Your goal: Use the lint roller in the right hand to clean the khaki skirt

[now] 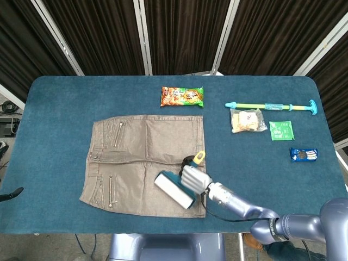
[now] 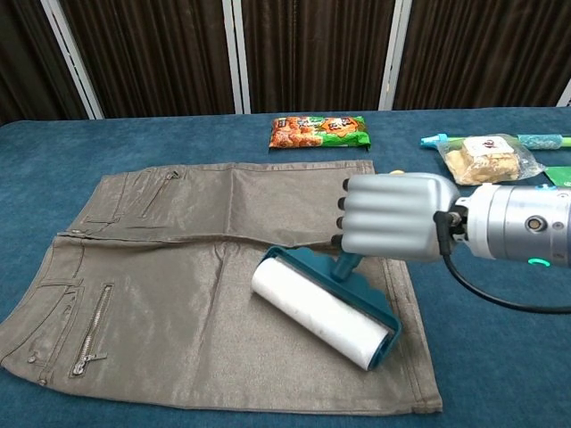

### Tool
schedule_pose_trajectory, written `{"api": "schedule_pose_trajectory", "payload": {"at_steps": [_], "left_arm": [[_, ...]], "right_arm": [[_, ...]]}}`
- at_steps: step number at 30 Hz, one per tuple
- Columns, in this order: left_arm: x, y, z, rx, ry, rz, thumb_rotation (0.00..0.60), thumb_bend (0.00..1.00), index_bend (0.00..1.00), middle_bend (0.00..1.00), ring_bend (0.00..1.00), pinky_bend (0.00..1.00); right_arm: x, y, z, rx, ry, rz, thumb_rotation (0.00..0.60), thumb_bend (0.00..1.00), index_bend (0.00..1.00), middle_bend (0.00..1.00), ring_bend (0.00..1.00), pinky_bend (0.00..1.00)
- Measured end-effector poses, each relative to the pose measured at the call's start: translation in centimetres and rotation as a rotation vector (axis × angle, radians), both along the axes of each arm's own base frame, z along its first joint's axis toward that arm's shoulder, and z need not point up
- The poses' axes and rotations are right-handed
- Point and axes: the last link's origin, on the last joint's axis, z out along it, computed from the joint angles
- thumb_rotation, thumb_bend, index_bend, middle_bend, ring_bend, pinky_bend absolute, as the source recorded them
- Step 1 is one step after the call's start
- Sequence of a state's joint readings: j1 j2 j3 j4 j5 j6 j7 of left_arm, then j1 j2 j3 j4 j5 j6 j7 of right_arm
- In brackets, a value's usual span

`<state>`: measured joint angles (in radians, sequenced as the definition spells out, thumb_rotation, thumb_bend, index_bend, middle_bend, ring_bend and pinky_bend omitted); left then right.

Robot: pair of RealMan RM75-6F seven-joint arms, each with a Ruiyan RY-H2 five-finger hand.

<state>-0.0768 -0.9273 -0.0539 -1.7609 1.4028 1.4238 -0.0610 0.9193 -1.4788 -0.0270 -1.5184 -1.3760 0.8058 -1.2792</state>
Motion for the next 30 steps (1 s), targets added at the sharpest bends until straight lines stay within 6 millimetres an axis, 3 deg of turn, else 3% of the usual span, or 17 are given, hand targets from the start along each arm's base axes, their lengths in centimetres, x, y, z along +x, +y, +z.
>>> {"api": "schedule_pose_trajectory", "payload": {"at_steps": [14, 30], "left_arm": [[0.2, 0.1, -0.3, -0.002, 0.009, -0.002, 0.600, 0.05, 0.00, 0.00, 0.00, 0.00], [0.6, -0.3, -0.2, -0.001, 0.000, -0.017, 0.600, 0.05, 0.00, 0.00, 0.00, 0.00]], "right_arm": [[-6.8, -4.9, 3.3, -0.180, 0.063, -0.169, 0.600, 0.92, 0.49, 0.57, 0.49, 0.46], [-12.2, -5.8, 7.2, -0.288, -0.038, -0.472, 0.600, 0.92, 0.48, 0.58, 0.49, 0.46]]}}
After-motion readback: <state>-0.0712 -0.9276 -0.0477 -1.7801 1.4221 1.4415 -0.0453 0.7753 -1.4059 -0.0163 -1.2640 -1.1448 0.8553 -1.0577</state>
